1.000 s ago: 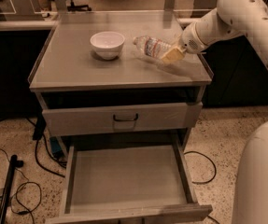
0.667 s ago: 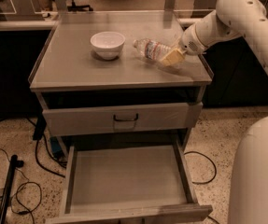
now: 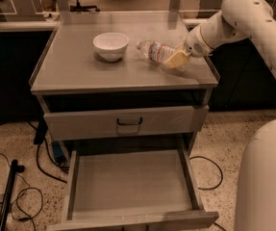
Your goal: Pick water bottle from middle drawer and place on counter
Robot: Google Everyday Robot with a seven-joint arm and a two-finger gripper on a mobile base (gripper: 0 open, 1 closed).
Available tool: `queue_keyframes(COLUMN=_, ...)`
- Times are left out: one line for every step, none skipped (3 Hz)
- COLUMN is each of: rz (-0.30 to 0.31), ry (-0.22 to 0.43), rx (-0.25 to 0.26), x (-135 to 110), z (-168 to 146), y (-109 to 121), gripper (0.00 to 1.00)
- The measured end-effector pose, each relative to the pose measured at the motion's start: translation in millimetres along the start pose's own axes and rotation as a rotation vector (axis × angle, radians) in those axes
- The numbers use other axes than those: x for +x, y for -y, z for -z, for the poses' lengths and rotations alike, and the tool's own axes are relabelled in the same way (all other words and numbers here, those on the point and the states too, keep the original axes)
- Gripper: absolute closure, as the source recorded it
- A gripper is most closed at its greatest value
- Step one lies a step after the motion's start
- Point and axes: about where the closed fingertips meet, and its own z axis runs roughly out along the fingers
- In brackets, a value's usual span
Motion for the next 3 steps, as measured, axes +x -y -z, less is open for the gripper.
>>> queue_keyframes(rz=0.0, ry=0.0, rx=0.0, x=0.0, z=0.0, y=0.0, gripper=0.28)
queue_keyframes(rz=0.0, ry=0.0, rx=0.0, x=0.0, z=0.0, y=0.0, gripper=0.05)
queue_keyframes(rz=0.0, ry=0.0, rx=0.0, x=0.0, z=-0.1, y=0.0, gripper=0.0)
